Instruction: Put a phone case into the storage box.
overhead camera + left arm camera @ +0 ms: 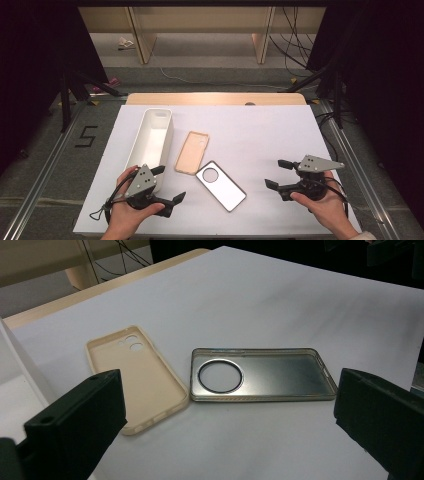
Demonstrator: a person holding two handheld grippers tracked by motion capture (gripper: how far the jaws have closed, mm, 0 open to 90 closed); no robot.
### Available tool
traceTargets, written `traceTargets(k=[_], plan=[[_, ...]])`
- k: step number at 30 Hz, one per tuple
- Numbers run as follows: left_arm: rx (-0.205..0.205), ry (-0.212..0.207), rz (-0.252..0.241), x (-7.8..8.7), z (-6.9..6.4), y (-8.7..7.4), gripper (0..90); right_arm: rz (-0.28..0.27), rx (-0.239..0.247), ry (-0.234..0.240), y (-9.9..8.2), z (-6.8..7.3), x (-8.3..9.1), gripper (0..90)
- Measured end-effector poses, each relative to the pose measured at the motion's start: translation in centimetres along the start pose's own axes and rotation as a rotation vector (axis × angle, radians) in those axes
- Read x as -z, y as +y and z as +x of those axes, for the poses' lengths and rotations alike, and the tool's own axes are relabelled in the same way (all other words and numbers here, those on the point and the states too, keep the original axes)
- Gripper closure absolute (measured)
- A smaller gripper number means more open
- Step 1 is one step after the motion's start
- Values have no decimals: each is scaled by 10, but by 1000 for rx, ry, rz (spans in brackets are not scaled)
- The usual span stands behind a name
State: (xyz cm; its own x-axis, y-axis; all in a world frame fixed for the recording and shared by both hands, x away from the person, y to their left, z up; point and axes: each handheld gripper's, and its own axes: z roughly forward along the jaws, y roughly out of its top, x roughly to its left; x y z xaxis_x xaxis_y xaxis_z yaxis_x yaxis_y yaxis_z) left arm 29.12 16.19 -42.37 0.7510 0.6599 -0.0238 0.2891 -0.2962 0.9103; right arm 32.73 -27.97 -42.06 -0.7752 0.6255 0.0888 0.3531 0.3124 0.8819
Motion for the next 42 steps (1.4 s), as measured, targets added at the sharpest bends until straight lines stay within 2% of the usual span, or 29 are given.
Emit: traceTargets(k=[8, 9, 11, 12, 15, 16, 17, 18, 19, 20, 22, 23, 24, 25, 26, 27, 31, 32, 33, 42], plan=[[-3, 1, 7, -3, 0, 1, 0, 8, 2, 9, 0, 0, -5, 187], [-5, 0, 7, -4, 0, 2, 0, 20, 19, 7, 0, 1, -7, 235], [-5, 0, 9, -5, 0, 2, 0, 30, 29, 4, 0, 3, -9, 265], [-8, -2, 13, -5, 0, 2, 0, 51, 42, 5, 1, 5, -12, 385], [-9, -5, 16, -6, -1, 1, 0, 111, 46, 24, 3, 9, -19, 623], [-10, -6, 16, -6, -1, 1, 0, 111, 46, 24, 3, 9, -19, 623], [-12, -7, 16, -6, -1, 1, 0, 180, 51, 18, 3, 12, -26, 782], [-12, -7, 16, -6, -1, 1, 0, 180, 51, 18, 3, 12, -26, 782], [-13, -8, 15, -5, -1, 1, 0, 244, 57, 21, 2, 15, -35, 900], [-13, -8, 15, -5, -1, 1, 0, 244, 57, 21, 2, 15, -35, 900], [-16, -9, 17, -5, -1, 2, 0, 299, 56, 18, 3, 18, -44, 900], [-17, -10, 17, -6, -1, 2, 0, 341, 40, 12, 6, 18, -54, 900], [-18, -10, 19, -6, -1, 1, 0, 341, 40, 12, 6, 18, -54, 900], [-18, -9, 22, -6, -1, 1, 0, 363, 35, 12, 7, 17, -59, 900], [-17, -10, 23, -6, -1, 1, 0, 415, 25, 11, 7, 16, -70, 900], [-15, -10, 23, -6, -1, 1, 0, 415, 25, 11, 7, 16, -70, 900], [-14, -13, 29, -6, -1, 1, 0, 540, 13, 25, 3, 18, -93, 900], [-14, -13, 30, -6, -1, 1, 0, 540, 13, 25, 3, 18, -93, 900], [-14, -12, 31, -6, -1, 0, 0, 565, 19, 30, 2, 21, -97, 900], [-13, -8, 31, -4, -1, 0, 0, 621, 7, 41, -1, 24, -102, 900]])
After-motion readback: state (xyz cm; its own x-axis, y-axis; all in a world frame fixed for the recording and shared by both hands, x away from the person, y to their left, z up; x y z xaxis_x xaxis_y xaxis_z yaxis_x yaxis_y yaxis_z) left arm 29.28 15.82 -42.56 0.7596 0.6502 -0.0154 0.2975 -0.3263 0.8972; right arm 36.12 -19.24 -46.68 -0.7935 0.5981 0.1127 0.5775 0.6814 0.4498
